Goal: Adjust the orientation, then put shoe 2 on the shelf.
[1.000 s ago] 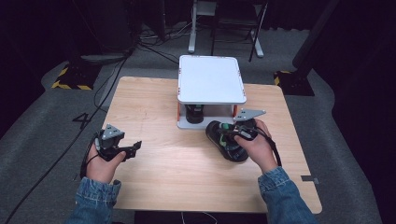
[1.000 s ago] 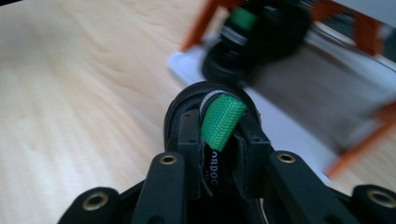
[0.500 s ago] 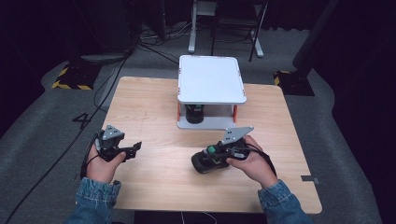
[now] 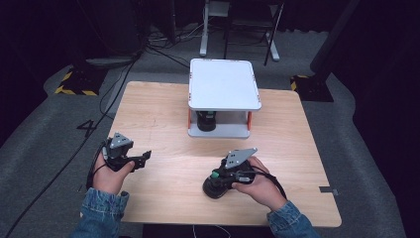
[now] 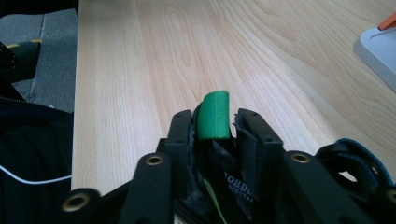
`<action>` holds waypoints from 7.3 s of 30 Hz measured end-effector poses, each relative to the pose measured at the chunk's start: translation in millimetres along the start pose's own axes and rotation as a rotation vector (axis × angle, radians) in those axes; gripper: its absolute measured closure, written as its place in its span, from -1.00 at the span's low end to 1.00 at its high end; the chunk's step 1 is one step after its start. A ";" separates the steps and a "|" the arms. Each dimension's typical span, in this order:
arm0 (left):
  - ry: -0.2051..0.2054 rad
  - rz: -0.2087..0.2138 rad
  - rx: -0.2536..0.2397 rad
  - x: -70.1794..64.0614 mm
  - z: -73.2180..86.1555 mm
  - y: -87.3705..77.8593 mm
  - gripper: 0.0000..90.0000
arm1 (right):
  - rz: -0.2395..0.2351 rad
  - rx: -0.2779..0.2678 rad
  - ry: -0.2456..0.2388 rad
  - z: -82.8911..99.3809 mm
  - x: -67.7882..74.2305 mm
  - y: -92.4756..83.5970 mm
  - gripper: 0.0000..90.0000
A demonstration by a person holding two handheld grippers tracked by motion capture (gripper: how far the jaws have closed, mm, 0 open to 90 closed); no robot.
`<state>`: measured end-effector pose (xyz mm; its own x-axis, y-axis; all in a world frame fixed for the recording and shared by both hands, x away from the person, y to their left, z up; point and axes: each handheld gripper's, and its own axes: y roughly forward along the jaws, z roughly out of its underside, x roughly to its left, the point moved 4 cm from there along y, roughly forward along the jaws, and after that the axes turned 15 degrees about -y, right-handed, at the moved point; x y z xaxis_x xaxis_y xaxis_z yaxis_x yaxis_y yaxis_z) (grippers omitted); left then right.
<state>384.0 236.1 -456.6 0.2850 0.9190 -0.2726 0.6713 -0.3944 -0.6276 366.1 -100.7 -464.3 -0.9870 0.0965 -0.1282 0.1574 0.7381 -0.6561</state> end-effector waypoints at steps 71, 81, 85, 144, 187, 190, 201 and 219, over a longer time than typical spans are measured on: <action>-0.009 -0.003 0.030 2.9 2.5 12.7 -0.47 | 0.311 0.038 0.166 8.5 -66.0 -2.0 0.53; -0.006 0.001 0.032 3.6 0.7 16.7 -0.47 | 0.280 0.101 0.135 16.6 -68.0 -43.7 0.89; -0.006 -0.002 0.029 2.9 0.6 15.2 -0.47 | 0.290 0.106 0.154 27.6 -65.8 -62.3 0.88; -0.036 -0.025 0.043 17.5 12.0 11.4 -0.47 | 0.596 -0.157 0.419 45.5 -168.0 -3.7 -0.10; -0.025 -0.024 0.066 13.2 16.8 16.9 -0.47 | 0.601 -0.062 0.335 54.9 -132.6 14.8 -0.05; -0.020 -0.026 0.069 13.9 16.9 17.8 -0.47 | 0.617 -0.090 0.346 52.4 -118.0 -12.5 -0.07; -0.008 -0.044 0.040 16.8 11.3 9.4 -0.48 | 0.650 -0.093 0.432 59.5 -79.3 -110.5 -0.29; 0.030 -0.098 0.051 42.2 12.3 4.0 -0.57 | 0.763 0.008 0.515 134.6 -69.7 -190.7 -0.43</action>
<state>390.3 273.3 -479.5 0.2404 0.9526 -0.1866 0.6615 -0.3015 -0.6867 409.1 -338.0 -430.3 -0.5069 0.8423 -0.1830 0.7702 0.3473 -0.5350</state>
